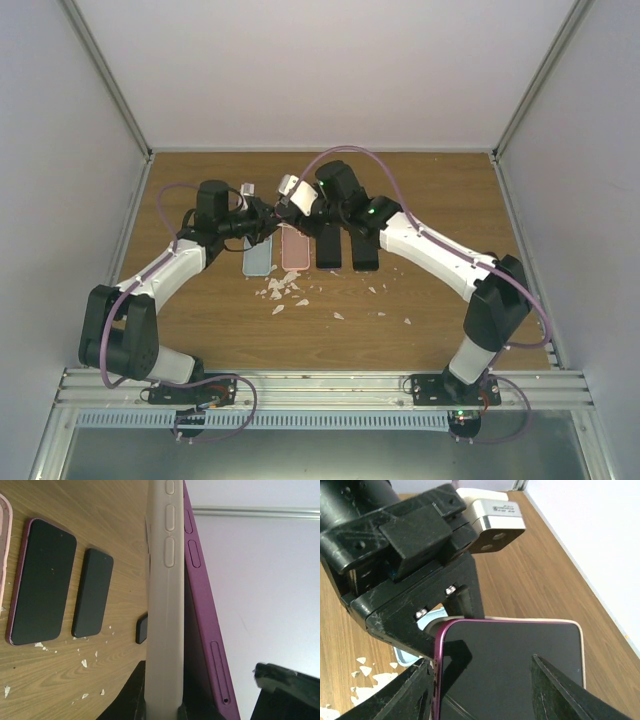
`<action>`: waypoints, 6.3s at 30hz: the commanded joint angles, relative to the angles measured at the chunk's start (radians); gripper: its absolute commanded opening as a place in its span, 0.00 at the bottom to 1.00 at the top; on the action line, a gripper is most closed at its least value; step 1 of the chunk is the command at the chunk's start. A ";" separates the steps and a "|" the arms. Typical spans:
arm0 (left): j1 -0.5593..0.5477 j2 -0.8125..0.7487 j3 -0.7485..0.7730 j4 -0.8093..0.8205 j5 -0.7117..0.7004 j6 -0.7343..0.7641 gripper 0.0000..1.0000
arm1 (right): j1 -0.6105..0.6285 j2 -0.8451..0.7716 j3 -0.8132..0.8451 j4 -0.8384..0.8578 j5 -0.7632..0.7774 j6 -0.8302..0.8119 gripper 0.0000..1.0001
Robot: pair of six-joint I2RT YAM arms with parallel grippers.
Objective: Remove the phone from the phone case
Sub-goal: Remove the phone case from the phone, then place the phone case at the center of the board.
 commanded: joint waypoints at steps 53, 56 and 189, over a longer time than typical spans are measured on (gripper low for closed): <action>-0.057 -0.018 0.019 0.095 0.007 0.021 0.00 | 0.010 0.077 -0.123 0.367 0.535 -0.263 0.05; -0.062 -0.013 0.023 0.098 0.011 0.021 0.00 | 0.008 0.076 -0.143 0.414 0.547 -0.283 0.16; 0.533 0.127 -0.093 -0.472 -0.081 0.977 0.04 | -0.189 -0.140 -0.016 0.023 -0.059 -0.050 0.00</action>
